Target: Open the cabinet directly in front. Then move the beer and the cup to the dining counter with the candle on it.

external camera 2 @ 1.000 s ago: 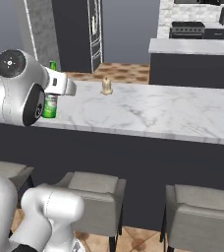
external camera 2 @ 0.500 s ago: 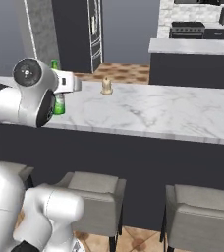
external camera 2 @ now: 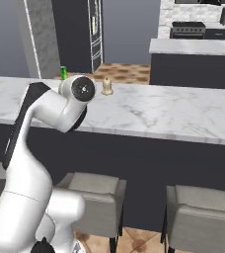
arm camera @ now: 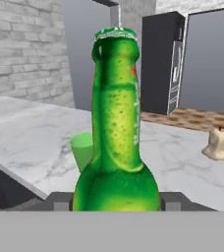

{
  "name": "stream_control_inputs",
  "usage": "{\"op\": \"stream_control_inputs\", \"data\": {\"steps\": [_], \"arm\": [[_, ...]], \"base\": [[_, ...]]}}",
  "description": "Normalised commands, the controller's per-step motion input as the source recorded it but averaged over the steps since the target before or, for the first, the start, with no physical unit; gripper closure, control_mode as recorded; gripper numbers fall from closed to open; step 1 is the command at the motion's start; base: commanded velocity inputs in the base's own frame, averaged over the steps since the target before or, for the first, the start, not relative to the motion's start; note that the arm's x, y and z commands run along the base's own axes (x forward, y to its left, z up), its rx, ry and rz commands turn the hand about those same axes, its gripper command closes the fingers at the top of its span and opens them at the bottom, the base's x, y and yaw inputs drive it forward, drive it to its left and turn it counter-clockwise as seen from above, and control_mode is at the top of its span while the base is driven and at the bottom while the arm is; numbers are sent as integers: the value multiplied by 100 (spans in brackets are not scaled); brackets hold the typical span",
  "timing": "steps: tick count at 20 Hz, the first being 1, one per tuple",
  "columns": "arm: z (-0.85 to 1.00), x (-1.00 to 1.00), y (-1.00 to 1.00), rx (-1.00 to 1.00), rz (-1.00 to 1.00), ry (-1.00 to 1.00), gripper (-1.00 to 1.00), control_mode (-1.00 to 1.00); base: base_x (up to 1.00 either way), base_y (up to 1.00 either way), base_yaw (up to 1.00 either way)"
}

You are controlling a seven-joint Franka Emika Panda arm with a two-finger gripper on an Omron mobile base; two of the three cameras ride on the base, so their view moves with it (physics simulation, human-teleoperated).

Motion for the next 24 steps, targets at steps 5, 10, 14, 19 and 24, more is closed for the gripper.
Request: {"op": "stream_control_inputs", "data": {"steps": [5, 10, 14, 19, 24], "arm": [[-13, 60, -1, 2, 23, 5, 100, -100], [-30, 76, 2, 0, 16, 5, 100, -100], [-26, 86, 13, 0, 13, 9, 100, -100], [-11, 26, 9, 0, 7, 0, 100, -100], [-12, 0, 0, 4, 0, -13, 100, -100]], "base": [[0, 0, 0], [0, 0, 0], [0, 0, 0], [0, 0, 0], [0, 0, 0]]}}
